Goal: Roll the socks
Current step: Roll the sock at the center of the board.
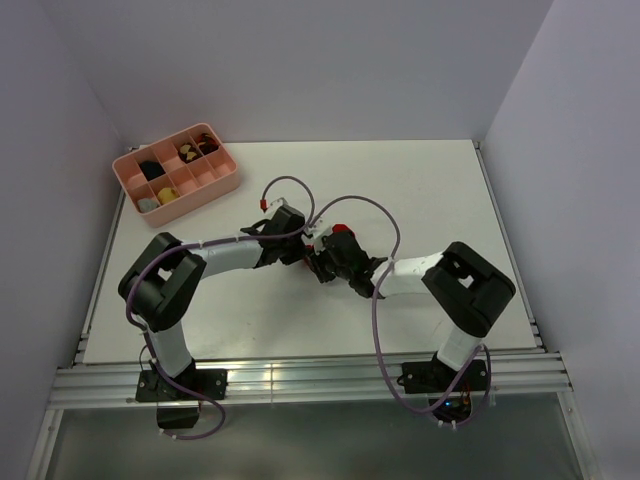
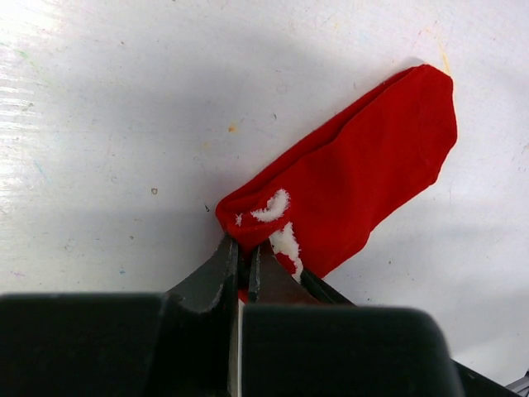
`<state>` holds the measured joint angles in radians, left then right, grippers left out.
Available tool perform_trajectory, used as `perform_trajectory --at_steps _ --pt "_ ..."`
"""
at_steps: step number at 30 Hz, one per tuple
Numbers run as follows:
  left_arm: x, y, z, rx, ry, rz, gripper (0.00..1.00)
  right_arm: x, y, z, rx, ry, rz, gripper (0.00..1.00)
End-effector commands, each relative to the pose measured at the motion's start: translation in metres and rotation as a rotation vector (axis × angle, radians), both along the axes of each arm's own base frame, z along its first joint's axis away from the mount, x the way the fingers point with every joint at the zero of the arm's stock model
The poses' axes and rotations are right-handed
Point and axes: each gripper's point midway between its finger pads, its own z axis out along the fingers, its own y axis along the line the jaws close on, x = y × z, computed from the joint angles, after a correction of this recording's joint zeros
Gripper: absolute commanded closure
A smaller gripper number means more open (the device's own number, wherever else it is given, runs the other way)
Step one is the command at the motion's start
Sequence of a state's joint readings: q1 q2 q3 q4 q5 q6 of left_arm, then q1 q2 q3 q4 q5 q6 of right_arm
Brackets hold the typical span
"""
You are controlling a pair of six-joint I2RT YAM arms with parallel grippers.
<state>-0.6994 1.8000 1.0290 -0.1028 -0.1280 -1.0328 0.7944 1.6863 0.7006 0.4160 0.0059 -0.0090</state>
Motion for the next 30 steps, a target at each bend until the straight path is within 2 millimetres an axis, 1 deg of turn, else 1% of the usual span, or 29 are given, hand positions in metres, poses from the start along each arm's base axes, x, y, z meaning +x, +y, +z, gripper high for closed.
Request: perform_trajectory --at_steps 1,2,4,5,7,8,9,10,11,13,14,15,16,17,18,19,20,21,22,23,24,25,26,27,29,30 --pt "-0.004 -0.002 0.000 0.000 0.015 -0.026 0.99 0.007 0.001 -0.003 -0.033 0.000 -0.034 0.59" --pt "-0.004 -0.002 0.000 -0.001 0.016 -0.026 0.99 0.007 -0.001 -0.004 -0.040 0.005 -0.037 0.67" --pt "-0.005 -0.001 0.000 0.000 0.015 -0.023 0.97 0.007 0.001 -0.004 -0.039 0.012 -0.033 0.77" --pt "-0.004 0.000 0.000 0.001 0.013 -0.019 0.94 0.006 0.001 -0.004 -0.040 0.015 -0.031 0.86" --pt "-0.005 0.002 0.001 -0.002 0.007 -0.014 0.90 0.004 0.003 -0.003 -0.023 0.039 -0.036 0.93" --pt "-0.004 0.002 0.002 -0.009 0.001 -0.008 0.85 0.003 0.003 -0.004 -0.022 0.053 -0.032 0.96" --pt "-0.005 0.005 0.004 -0.013 -0.005 0.000 0.83 0.004 0.004 -0.003 -0.013 0.066 -0.030 1.00" --pt "-0.005 0.006 0.005 -0.016 -0.011 0.007 0.78 0.002 0.007 -0.006 0.003 0.099 -0.023 1.00" --pt "-0.004 0.007 0.007 -0.022 -0.020 0.014 0.74 0.004 0.003 -0.008 0.008 0.125 -0.035 1.00" --pt "-0.003 0.014 0.012 -0.029 -0.039 0.043 0.67 0.001 0.006 -0.007 0.051 0.174 -0.022 1.00" --pt "-0.005 0.017 0.011 -0.027 -0.042 0.053 0.60 0.004 0.002 -0.008 0.062 0.196 -0.033 1.00" --pt "-0.002 0.020 0.017 -0.038 -0.060 0.073 0.55 0.002 0.007 -0.005 0.097 0.234 -0.009 1.00" --pt "-0.002 0.023 0.019 -0.044 -0.065 0.084 0.45 0.001 0.006 -0.009 0.103 0.272 -0.010 1.00" --pt "-0.004 0.026 0.018 -0.045 -0.067 0.092 0.40 0.001 0.007 -0.010 0.122 0.303 0.000 1.00" --pt "-0.003 0.025 0.026 -0.068 -0.090 0.102 0.37 0.007 0.004 -0.008 0.156 0.336 -0.016 1.00" --pt "-0.002 0.029 0.028 -0.068 -0.097 0.116 0.30 0.001 0.008 -0.007 0.193 0.391 0.024 1.00" --pt "-0.007 0.033 0.024 -0.064 -0.089 0.126 0.29 0.001 0.008 -0.011 0.212 0.431 0.026 1.00" --pt "-0.002 0.030 0.037 -0.104 -0.134 0.132 0.29 0.007 0.004 -0.009 0.249 0.465 0.003 1.00" --pt "-0.002 0.031 0.039 -0.111 -0.145 0.138 0.29 0.001 0.008 -0.006 0.290 0.515 0.043 1.00" --pt "-0.006 0.035 0.039 -0.121 -0.148 0.146 0.28 0.003 0.008 -0.008 0.308 0.550 0.045 1.00" --pt "-0.004 0.034 0.043 -0.142 -0.168 0.148 0.29 0.006 0.004 -0.009 0.340 0.595 0.024 1.00" --pt "-0.005 0.034 0.044 -0.149 -0.176 0.147 0.29 0.007 0.004 -0.007 0.366 0.617 0.029 1.00" --pt "-0.008 0.036 0.041 -0.153 -0.176 0.148 0.28 0.002 0.005 -0.005 0.396 0.664 0.056 1.00" --pt "-0.007 0.035 0.045 -0.171 -0.192 0.145 0.28 0.007 0.002 -0.007 0.423 0.707 0.028 1.00" --pt "-0.010 0.034 0.042 -0.181 -0.193 0.137 0.29 0.007 0.003 -0.004 0.468 0.772 0.042 1.00" --pt "-0.010 0.033 0.042 -0.186 -0.196 0.132 0.29 0.007 0.002 -0.010 0.480 0.821 0.022 1.00"
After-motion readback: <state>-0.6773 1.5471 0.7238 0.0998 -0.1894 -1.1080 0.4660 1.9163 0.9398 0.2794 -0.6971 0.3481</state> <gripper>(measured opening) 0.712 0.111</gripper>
